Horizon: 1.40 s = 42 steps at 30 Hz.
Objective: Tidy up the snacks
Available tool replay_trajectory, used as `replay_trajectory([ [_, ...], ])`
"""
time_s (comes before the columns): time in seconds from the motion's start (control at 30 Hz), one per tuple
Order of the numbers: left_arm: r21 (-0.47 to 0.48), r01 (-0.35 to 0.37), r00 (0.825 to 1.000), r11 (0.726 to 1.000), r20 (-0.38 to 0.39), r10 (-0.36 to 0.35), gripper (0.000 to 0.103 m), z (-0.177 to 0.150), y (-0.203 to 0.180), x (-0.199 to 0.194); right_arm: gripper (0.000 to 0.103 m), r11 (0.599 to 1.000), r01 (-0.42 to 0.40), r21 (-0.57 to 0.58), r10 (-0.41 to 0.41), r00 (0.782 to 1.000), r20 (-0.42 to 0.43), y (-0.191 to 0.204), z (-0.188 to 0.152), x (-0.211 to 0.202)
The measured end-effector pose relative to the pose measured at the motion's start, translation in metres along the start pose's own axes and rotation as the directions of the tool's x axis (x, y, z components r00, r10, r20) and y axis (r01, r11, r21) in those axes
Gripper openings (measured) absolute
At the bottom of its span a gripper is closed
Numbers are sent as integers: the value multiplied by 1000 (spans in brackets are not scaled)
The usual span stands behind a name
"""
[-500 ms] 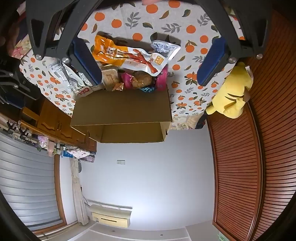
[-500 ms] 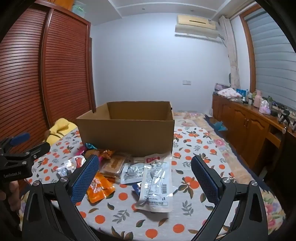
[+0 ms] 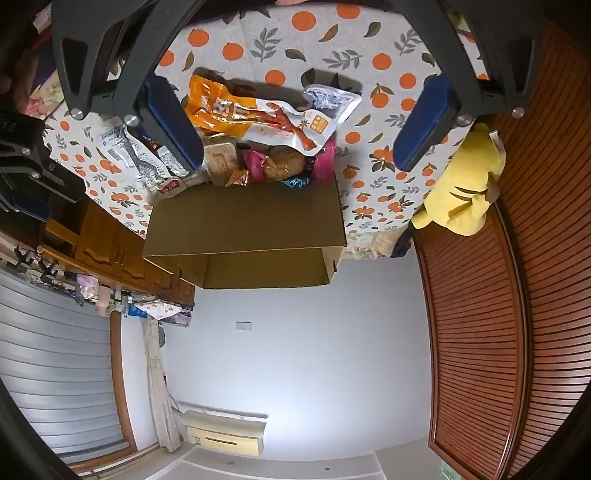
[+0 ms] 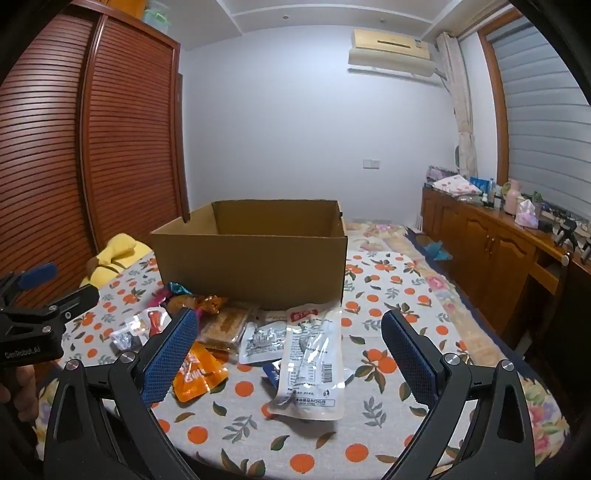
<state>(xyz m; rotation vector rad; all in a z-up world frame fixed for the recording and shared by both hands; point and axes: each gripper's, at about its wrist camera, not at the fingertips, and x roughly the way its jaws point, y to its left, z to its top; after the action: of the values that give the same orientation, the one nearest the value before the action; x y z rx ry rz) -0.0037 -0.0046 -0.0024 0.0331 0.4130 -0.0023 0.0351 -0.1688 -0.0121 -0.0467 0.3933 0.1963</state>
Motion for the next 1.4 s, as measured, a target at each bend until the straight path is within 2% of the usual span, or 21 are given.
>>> replay_trajectory([
  [1.4, -7, 3, 1000, 1000, -6, -3, 103, -4, 1, 1, 102, 1000, 0, 0, 0, 1000, -2, 0, -3, -1],
])
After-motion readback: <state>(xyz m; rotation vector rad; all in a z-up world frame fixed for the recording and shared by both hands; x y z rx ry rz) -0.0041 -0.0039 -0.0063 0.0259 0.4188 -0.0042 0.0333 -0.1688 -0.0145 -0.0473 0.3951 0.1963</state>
